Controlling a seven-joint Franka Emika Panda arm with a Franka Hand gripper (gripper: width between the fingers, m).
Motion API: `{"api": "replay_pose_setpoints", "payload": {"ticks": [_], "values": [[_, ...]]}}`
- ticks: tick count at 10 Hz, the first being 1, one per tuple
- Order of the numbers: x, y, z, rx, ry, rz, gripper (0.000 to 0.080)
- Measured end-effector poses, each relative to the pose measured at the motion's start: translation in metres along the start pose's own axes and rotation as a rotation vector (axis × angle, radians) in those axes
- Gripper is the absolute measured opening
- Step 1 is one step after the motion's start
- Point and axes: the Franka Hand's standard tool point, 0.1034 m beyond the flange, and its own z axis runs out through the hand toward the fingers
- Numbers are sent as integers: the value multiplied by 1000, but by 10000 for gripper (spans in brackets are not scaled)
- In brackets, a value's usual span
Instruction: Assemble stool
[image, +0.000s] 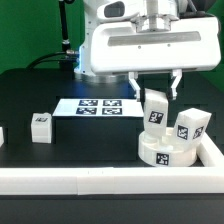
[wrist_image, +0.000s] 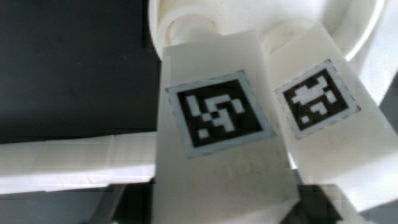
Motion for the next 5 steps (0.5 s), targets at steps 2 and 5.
{"api": "replay_pose_setpoints", "payload": {"ticks": [2, 5], "values": [[0, 3, 1, -6, 13, -4, 324], [-2, 13, 1, -25, 69, -6, 324]]}}
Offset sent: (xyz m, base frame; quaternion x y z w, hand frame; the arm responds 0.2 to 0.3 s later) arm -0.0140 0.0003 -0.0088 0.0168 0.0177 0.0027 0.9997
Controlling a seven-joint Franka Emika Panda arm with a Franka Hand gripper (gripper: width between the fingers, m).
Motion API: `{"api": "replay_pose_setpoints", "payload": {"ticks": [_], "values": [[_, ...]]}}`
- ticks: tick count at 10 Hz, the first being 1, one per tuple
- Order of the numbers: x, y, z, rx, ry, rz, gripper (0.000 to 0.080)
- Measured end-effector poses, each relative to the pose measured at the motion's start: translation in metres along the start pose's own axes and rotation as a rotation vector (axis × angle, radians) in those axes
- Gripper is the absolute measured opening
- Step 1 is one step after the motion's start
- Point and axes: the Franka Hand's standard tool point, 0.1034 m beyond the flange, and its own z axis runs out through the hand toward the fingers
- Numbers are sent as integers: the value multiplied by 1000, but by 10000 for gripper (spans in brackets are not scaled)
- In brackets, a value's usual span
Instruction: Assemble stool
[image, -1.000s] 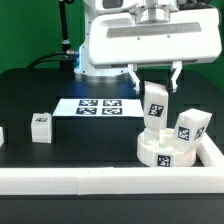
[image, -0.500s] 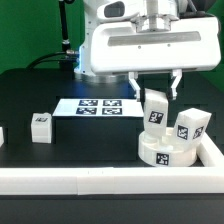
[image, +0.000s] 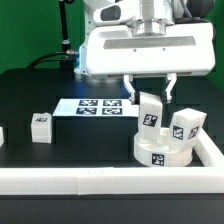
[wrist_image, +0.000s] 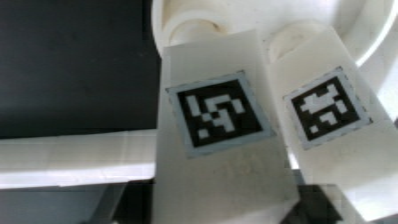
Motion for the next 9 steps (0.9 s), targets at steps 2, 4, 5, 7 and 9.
{"api": "replay_pose_setpoints", "payload": {"ticks": [2, 4, 5, 7, 9], "values": [[0, 2, 0, -8, 40, -3, 324], [0, 2, 0, -7, 33, -1, 324], [-1, 2, 0, -7, 30, -1, 384], [-1, 0, 0, 1, -3, 6, 566], [6, 6, -5, 1, -20, -9, 645]]}}
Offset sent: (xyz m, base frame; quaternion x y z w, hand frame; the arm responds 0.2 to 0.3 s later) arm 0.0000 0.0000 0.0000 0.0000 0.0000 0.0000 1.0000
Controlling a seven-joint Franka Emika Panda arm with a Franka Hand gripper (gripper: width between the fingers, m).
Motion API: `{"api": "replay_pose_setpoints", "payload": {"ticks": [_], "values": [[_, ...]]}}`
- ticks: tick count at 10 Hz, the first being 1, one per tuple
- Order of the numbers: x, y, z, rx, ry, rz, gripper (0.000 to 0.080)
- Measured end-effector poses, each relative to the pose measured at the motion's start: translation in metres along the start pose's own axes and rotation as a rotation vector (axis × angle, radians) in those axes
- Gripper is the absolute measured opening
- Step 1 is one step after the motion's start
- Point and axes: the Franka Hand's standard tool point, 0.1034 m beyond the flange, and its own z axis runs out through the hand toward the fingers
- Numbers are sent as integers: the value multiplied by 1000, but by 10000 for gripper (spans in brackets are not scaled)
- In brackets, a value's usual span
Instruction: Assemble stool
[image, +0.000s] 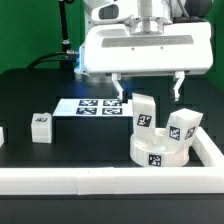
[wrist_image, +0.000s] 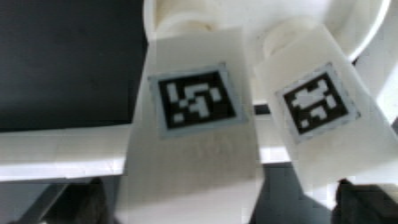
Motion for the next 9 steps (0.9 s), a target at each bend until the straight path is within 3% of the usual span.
{"api": "replay_pose_setpoints", "payload": {"ticks": [3, 9], "values": [[20, 5, -14, 16, -49, 13, 649], [12, 6, -6, 15, -76, -25, 649]]}}
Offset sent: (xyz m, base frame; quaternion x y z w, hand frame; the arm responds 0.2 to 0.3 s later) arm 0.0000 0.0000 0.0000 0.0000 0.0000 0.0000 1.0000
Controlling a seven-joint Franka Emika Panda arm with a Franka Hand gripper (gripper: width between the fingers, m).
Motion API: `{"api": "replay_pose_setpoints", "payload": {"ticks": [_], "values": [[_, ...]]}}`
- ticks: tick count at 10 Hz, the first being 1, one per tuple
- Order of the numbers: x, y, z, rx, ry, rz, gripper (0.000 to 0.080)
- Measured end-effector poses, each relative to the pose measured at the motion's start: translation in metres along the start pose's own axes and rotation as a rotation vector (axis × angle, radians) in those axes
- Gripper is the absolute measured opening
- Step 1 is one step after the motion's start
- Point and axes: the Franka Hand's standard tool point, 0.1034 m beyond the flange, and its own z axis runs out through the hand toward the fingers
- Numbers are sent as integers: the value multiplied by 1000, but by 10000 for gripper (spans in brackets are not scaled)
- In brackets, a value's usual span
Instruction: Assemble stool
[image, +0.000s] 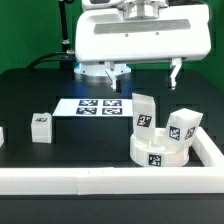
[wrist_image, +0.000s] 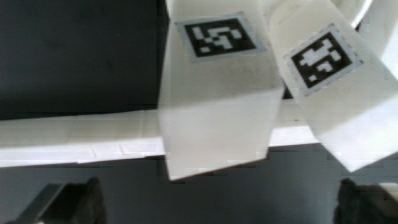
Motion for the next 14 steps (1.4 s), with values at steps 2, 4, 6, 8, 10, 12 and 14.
{"api": "replay_pose_setpoints", "payload": {"ticks": [2, 4, 6, 8, 10, 12, 14], "values": [[-9, -7, 3, 51, -215, 13, 649], [-18, -13, 1, 81, -391, 23, 649], [-11, -13, 2, 101, -499, 1, 649], [-7, -5, 6, 100, -474, -156, 649], [-5, -1, 6, 136, -462, -339, 649], [-5, 1, 6, 169, -453, -516, 649], [-5, 2, 7, 196, -447, -720, 649]]}}
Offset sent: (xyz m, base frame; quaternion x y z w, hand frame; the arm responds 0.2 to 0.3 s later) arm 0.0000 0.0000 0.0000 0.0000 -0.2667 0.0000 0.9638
